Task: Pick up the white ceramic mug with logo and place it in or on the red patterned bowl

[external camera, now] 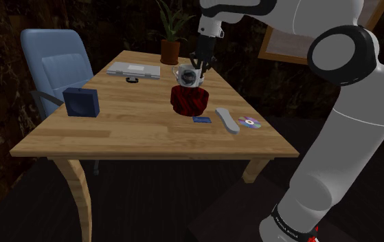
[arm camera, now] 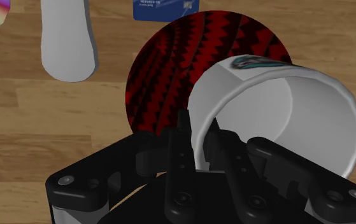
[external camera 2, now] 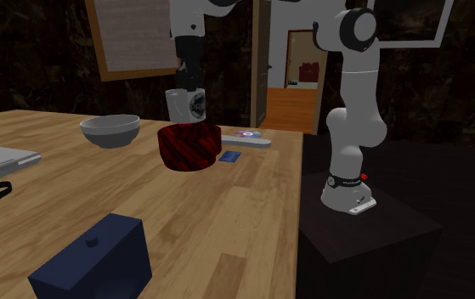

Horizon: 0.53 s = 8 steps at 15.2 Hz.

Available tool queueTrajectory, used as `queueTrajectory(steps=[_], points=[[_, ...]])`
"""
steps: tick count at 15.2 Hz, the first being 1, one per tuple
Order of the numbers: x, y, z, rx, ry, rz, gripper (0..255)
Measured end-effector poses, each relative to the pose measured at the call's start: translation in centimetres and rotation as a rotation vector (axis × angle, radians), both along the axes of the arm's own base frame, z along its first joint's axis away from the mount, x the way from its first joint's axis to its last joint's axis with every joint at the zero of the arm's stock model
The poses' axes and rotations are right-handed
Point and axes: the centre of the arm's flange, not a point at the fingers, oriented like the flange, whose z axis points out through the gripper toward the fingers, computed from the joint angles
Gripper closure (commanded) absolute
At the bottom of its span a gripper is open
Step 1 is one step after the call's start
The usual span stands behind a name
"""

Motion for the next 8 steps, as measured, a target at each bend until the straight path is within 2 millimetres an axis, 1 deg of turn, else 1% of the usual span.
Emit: queueTrajectory(steps=[4,5,8], points=[[0.0,-0.2,-2.2,0.0,0.0,0.0,255],[0.0,-0.2,-2.5,0.0,0.0,0.0,255],[0.0,-0.1,-2.7,0.0,0.0,0.0,255]])
